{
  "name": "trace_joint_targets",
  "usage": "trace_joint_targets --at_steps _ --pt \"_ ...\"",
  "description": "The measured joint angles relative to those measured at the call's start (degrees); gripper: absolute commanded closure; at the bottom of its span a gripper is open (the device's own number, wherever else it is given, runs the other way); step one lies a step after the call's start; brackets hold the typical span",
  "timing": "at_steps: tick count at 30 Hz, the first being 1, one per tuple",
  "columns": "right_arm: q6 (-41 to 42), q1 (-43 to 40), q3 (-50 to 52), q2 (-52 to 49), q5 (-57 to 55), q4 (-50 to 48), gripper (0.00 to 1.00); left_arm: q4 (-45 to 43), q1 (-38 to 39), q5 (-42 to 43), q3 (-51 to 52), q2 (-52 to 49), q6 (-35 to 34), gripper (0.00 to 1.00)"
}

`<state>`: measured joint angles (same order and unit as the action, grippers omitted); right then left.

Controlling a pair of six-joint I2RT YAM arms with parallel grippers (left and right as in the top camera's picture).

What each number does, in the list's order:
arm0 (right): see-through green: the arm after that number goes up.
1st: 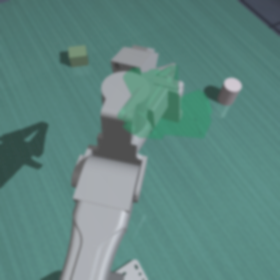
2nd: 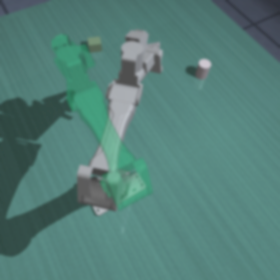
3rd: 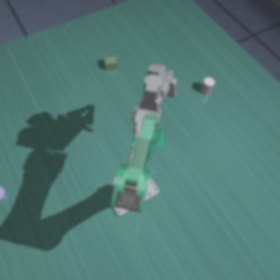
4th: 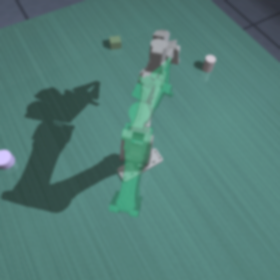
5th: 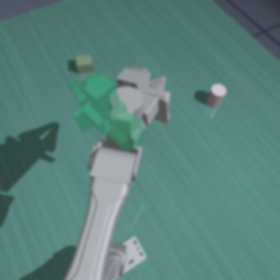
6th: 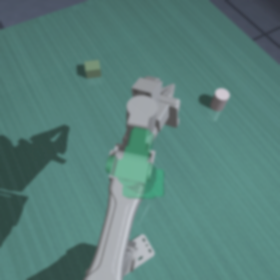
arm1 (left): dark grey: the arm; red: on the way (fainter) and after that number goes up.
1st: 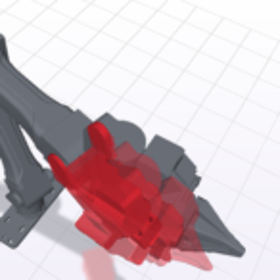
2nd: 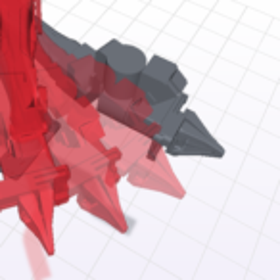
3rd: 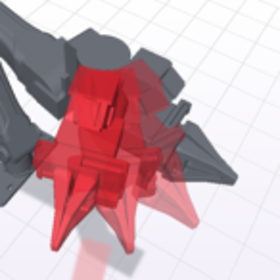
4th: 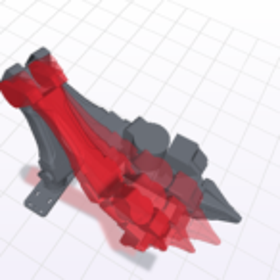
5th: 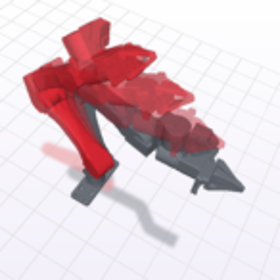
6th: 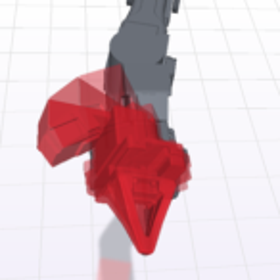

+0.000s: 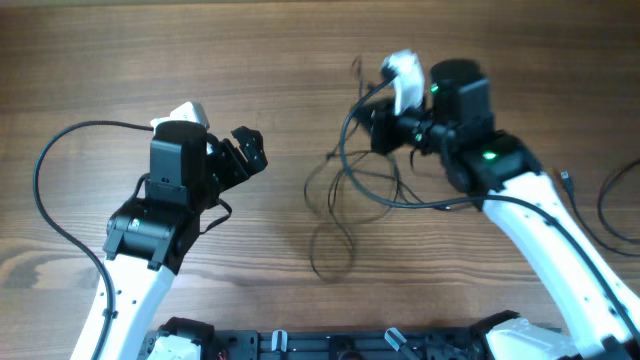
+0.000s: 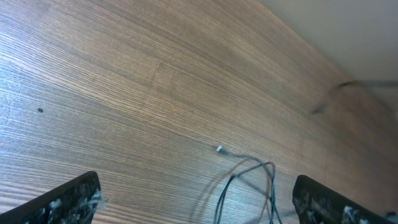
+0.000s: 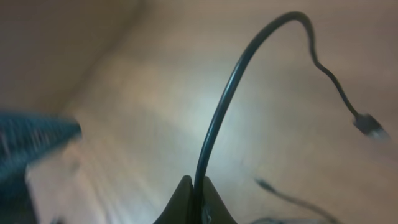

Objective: Untangle cables

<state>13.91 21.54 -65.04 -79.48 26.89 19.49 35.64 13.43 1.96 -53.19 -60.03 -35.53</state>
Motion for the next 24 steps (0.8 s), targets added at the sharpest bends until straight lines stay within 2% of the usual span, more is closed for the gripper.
trace_joint_targets --at_steps 3,6,14,18,24 --pt "0.6 -0.7 -5.9 3.3 -5.6 -4.7 0.96 0.0 0.0 0.0 0.0 0.0 0.0 0.00" --pt "0.8 -0.7 -9.7 6.5 -13.3 -14.1 0.96 0.0 0.0 0.0 0.0 0.0 0.0 0.00" --pt "-4.9 -0.8 -11.0 10.8 -33.9 -41.3 0.96 0.0 0.0 0.0 0.0 0.0 0.0 0.00" --pt "-4.7 -1.2 -11.0 10.7 -38.4 -54.9 0.96 0.1 0.0 0.0 0.0 0.0 0.0 0.00" --pt "0.5 -4.6 -11.0 10.7 -40.1 -72.9 0.96 0.1 0.0 0.0 0.0 0.0 0.0 0.00"
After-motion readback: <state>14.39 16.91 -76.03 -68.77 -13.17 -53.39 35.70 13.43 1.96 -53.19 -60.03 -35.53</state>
